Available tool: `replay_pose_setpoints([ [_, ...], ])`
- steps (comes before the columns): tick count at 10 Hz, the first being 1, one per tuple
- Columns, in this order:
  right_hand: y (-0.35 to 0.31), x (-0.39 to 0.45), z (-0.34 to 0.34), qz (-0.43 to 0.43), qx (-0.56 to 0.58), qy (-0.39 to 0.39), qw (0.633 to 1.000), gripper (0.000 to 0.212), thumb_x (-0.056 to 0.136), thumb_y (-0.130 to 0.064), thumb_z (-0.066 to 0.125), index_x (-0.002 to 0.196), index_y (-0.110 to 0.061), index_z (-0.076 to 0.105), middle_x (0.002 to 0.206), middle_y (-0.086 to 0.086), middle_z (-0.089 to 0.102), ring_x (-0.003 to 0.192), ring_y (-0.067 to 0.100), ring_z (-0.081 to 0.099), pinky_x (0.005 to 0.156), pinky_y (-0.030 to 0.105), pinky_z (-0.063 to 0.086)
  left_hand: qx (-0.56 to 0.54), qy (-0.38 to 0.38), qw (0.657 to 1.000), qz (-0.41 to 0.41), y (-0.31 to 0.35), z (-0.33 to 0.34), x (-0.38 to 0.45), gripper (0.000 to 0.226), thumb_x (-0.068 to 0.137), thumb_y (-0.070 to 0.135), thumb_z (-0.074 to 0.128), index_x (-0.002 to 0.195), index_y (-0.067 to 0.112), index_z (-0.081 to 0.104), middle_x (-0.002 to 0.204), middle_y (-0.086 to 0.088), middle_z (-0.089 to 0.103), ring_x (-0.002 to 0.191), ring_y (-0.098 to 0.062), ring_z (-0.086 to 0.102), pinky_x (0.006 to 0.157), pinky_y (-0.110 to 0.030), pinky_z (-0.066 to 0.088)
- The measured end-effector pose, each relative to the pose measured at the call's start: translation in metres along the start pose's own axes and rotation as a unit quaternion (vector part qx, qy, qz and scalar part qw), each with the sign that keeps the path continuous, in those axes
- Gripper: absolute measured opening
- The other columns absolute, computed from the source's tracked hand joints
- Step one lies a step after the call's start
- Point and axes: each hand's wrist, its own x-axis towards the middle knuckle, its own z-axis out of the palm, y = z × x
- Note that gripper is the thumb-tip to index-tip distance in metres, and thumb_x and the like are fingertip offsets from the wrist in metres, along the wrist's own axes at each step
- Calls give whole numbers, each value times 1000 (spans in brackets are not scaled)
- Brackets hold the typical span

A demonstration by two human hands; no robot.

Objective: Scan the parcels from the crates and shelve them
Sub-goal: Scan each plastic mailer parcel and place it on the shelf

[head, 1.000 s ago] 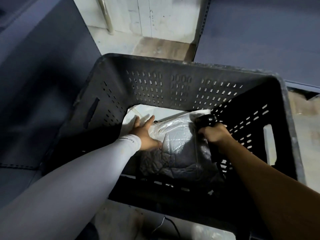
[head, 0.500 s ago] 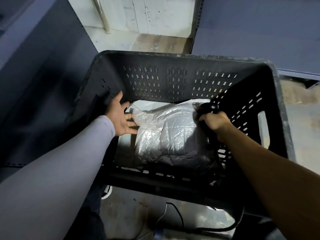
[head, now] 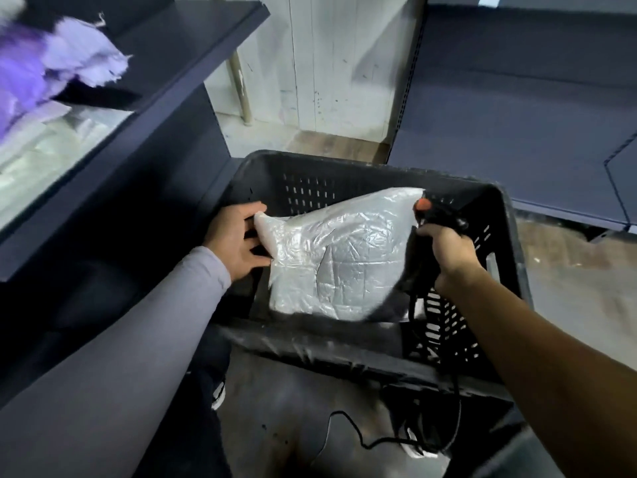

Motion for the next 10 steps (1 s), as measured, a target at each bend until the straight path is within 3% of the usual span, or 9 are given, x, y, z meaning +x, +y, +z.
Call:
replay_pose_setpoints([
  [1, -2, -6, 2, 9, 43, -24, 999, 34, 83, -12, 70, 113, 3, 69, 88, 16, 71, 80, 33, 70, 82, 50, 59, -68, 1, 997, 46, 3, -11, -14, 23, 104, 18, 55, 124, 20, 67, 124, -4, 67, 110, -24, 65, 76, -52, 57],
  [2, 1, -8, 4, 29, 62, -79, 995, 49, 81, -18, 70, 126, 0, 69, 114, 19, 75, 99, 40, 74, 84, 65, 58, -127, -6, 989, 77, -4, -16, -18, 30, 105, 19, 53, 132, 20, 66, 121, -1, 67, 112, -20, 64, 82, -51, 54],
  [3, 9, -6, -1, 35, 88, -104, 990, 52, 82, -19, 68, 132, -4, 68, 126, 19, 71, 110, 42, 72, 85, 69, 55, -153, -18, 984, 94, -12, -18, -21, 32, 105, 18, 54, 135, 18, 65, 117, -3, 69, 114, -21, 66, 90, -50, 56],
  [5, 16, -1, -11, 24, 134, -152, 979, 38, 94, -18, 57, 130, -20, 69, 118, 11, 76, 85, 34, 78, 70, 61, 57, -209, -41, 974, 82, -20, -22, -24, 25, 102, 19, 61, 125, 13, 69, 124, -11, 73, 117, -27, 69, 101, -51, 54],
  [6, 16, -4, -11, 4, 156, -184, 970, 34, 95, -18, 45, 97, -27, 77, 96, 6, 77, 83, 30, 74, 70, 52, 58, -203, -23, 975, 92, -21, -22, -22, 15, 101, 16, 61, 109, 11, 73, 108, -11, 75, 111, -29, 69, 100, -46, 55],
  [7, 20, -12, -13, 22, 146, -224, 963, 43, 100, -22, 45, 74, -22, 80, 85, 8, 75, 76, 27, 73, 66, 39, 60, -174, -39, 979, 98, -22, -25, -21, 37, 103, 16, 57, 75, 13, 81, 80, -5, 77, 84, -20, 74, 77, -33, 61],
  [8, 36, -4, -18, -1, 77, -186, 980, 21, 96, -17, 60, 103, -9, 77, 102, 16, 74, 89, 31, 74, 68, 37, 63, -176, -89, 976, 89, -27, -34, -19, 10, 94, 15, 68, 88, 11, 75, 103, -12, 76, 95, -27, 75, 83, -39, 63],
  [9, 62, 1, -26, 14, 27, -188, 982, 23, 91, -7, 70, 112, -10, 77, 117, 19, 74, 104, 38, 72, 93, 48, 59, -167, -50, 977, 125, -31, -37, -15, 17, 91, 5, 69, 85, 21, 64, 88, -2, 69, 83, -21, 70, 74, -35, 62],
  [10, 76, -13, -34, -8, -26, -211, 977, 18, 95, -13, 68, 113, -16, 71, 100, 7, 77, 93, 27, 73, 89, 46, 58, -130, -34, 980, 148, -33, -31, -18, 21, 90, -2, 68, 85, 18, 65, 77, 0, 70, 71, -16, 70, 60, -28, 59],
])
